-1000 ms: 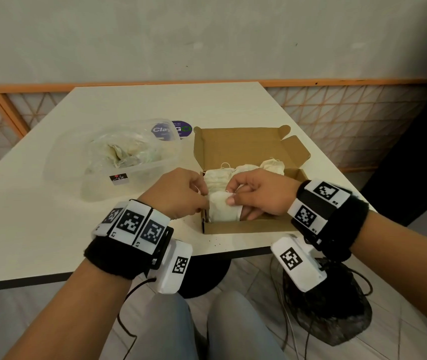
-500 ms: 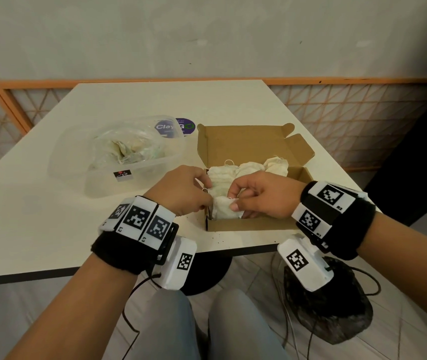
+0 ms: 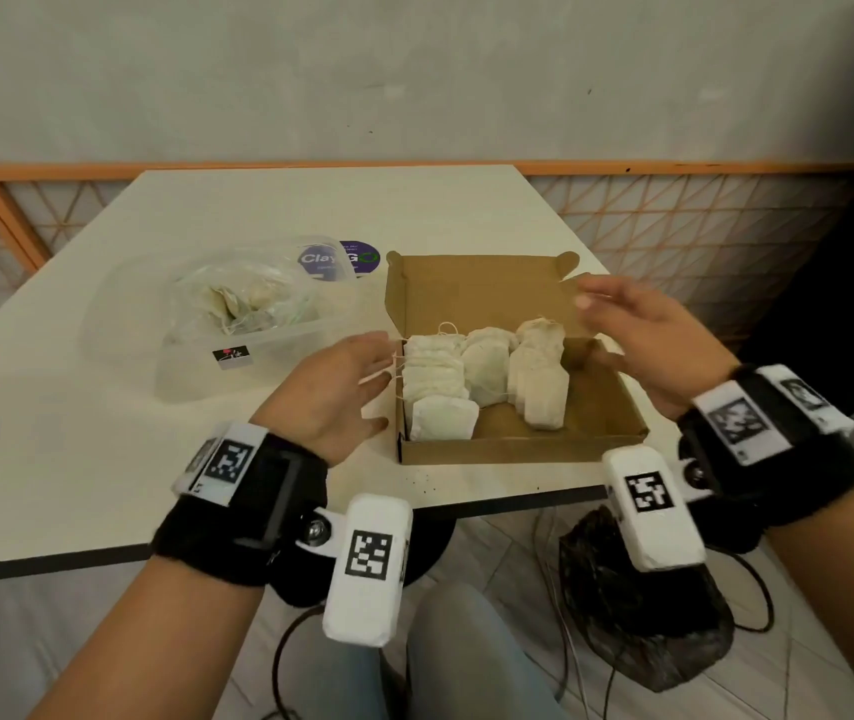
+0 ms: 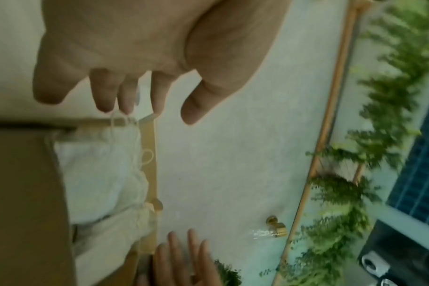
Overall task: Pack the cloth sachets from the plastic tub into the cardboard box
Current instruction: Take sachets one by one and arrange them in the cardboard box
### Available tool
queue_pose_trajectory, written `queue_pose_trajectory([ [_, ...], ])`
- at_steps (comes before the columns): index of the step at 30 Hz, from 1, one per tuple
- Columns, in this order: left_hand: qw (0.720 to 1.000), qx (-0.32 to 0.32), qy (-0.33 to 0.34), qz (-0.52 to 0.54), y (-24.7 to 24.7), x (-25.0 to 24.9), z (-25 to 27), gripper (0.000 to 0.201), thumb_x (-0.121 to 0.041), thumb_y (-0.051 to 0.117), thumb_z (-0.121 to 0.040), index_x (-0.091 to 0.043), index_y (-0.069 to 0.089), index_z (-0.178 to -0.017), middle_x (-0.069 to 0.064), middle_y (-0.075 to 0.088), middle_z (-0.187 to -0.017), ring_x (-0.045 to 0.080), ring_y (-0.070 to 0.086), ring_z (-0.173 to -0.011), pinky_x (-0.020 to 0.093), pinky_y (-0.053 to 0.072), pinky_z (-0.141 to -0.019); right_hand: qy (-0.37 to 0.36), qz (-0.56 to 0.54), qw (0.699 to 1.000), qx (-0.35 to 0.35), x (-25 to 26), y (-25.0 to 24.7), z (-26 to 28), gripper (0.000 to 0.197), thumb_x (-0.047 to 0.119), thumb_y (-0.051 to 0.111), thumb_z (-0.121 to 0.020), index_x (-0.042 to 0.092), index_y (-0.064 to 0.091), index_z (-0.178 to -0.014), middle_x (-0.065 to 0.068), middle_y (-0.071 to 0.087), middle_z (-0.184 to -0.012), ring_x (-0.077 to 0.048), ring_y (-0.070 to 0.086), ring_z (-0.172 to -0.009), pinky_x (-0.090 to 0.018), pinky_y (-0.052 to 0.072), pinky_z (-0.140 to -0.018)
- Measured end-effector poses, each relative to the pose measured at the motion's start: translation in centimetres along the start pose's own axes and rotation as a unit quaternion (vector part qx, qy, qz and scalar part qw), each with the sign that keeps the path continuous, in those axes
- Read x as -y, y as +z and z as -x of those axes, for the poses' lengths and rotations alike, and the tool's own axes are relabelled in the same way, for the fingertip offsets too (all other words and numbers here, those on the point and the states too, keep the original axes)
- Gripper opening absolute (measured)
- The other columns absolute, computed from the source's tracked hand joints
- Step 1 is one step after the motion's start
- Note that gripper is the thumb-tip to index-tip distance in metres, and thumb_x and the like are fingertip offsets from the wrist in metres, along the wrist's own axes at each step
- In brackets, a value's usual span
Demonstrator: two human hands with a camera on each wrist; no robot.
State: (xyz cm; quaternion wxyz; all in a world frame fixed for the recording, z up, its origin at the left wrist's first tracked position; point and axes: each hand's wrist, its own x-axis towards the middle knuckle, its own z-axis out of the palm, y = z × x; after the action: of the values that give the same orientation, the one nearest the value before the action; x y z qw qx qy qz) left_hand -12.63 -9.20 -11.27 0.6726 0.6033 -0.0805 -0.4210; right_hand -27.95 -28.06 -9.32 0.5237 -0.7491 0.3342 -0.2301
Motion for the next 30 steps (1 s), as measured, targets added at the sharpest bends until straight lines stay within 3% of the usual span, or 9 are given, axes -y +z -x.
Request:
queue_pose_trajectory([
  [4,0.998,0.024,-0.002,0.058,0.5,1.9,0.1,0.017,-0.019,0.048,-0.094,-0.017,0.065,-0.092,-0.004,0.066,-0.083,0.012,0.060,-0.080,0.030,0.046,-0.074,0.154,-0.110,0.982,-0.030,-3.7,-2.0,0.9,0.051,0.047,0.047,-0.092,0.020,0.043,-0.135,0.003,0.047,-0.134,-0.019,0.039,-0.131,-0.042,0.032,-0.108],
  [8,0.996,0.029,0.018,0.083,1.3,2.5,0.3,0.027,-0.019,0.040,-0.098,-0.009,0.064,-0.094,-0.004,0.069,-0.063,0.008,0.068,-0.058,0.020,0.051,-0.048,0.179,-0.195,0.964,0.032,-5.1,-0.4,0.9,0.040,0.048,0.042,-0.093,0.018,0.060,-0.113,-0.001,0.065,-0.115,-0.018,0.060,-0.108,-0.038,0.044,-0.097],
  [12,0.997,0.013,0.019,0.075,0.8,2.1,1.0,0.025,-0.023,0.044,-0.097,-0.010,0.065,-0.102,-0.001,0.070,-0.078,0.013,0.068,-0.072,0.025,0.053,-0.061,0.133,-0.112,0.985,0.020,-5.5,0.2,-0.3,0.078,0.066,0.055,-0.070,0.018,0.051,-0.131,-0.005,0.053,-0.135,-0.024,0.049,-0.124,-0.047,0.033,-0.110],
  [15,0.995,-0.070,0.063,-0.040,0.4,1.9,1.0,0.031,-0.024,0.056,-0.092,-0.017,0.058,-0.122,-0.001,0.056,-0.119,0.015,0.052,-0.111,0.029,0.037,-0.088,0.097,0.002,0.995,0.003,-4.8,0.3,-0.3,0.065,0.060,0.051,-0.081,0.020,0.048,-0.131,-0.003,0.048,-0.138,-0.024,0.046,-0.126,-0.048,0.034,-0.108],
  [17,0.980,-0.120,0.130,-0.088,0.0,1.4,0.8,0.039,-0.023,0.061,-0.090,-0.022,0.053,-0.128,-0.004,0.047,-0.132,0.012,0.044,-0.124,0.030,0.031,-0.093,0.057,0.043,0.996,-0.062,-4.1,0.0,0.0,0.047,0.039,0.056,-0.088,0.021,0.048,-0.131,0.001,0.050,-0.131,-0.017,0.049,-0.119,-0.040,0.038,-0.105],
  [20,0.973,-0.143,0.178,-0.041,-0.5,-0.6,1.0,0.023,-0.015,0.060,-0.089,-0.023,0.058,-0.111,-0.001,0.053,-0.122,0.012,0.050,-0.109,0.030,0.039,-0.088,-0.020,0.051,0.991,-0.126,-3.3,-0.1,0.6,0.031,0.018,0.062,-0.086,0.019,0.057,-0.116,0.001,0.060,-0.099,-0.012,0.058,-0.081,-0.028,0.049,-0.074],
  [24,0.953,-0.177,0.237,-0.068,-1.5,-2.5,0.2,0.029,-0.011,0.057,-0.090,-0.022,0.055,-0.117,0.002,0.048,-0.125,0.017,0.058,-0.091,0.027,0.047,-0.071,0.006,0.096,0.994,-0.050,-3.3,0.7,0.3,0.015,0.010,0.064,-0.084,0.011,0.064,-0.099,-0.001,0.062,-0.068,0.000,0.055,-0.044,-0.014,0.043,-0.046],
  [27,0.958,-0.181,0.187,-0.118,-2.1,-2.4,-1.0,0.040,-0.013,0.055,-0.092,-0.020,0.047,-0.130,0.004,0.047,-0.134,0.017,0.062,-0.085,0.028,0.047,-0.070,0.015,0.117,0.992,-0.041,-3.2,1.5,-0.5,0.019,0.007,0.059,-0.085,0.009,0.063,-0.104,-0.005,0.066,-0.077,0.000,0.057,-0.045,-0.009,0.042,-0.043],
  [30,0.965,-0.181,0.138,-0.128,-2.3,-2.1,-1.2,0.038,-0.016,0.056,-0.092,-0.014,0.049,-0.130,0.005,0.057,-0.122,0.019,0.060,-0.092,0.029,0.047,-0.073,0.025,0.163,0.986,0.004,-2.8,1.9,-1.0,0.023,0.013,0.062,-0.085,0.011,0.064,-0.107,-0.007,0.069,-0.089,-0.010,0.060,-0.056,-0.011,0.045,-0.051],
])
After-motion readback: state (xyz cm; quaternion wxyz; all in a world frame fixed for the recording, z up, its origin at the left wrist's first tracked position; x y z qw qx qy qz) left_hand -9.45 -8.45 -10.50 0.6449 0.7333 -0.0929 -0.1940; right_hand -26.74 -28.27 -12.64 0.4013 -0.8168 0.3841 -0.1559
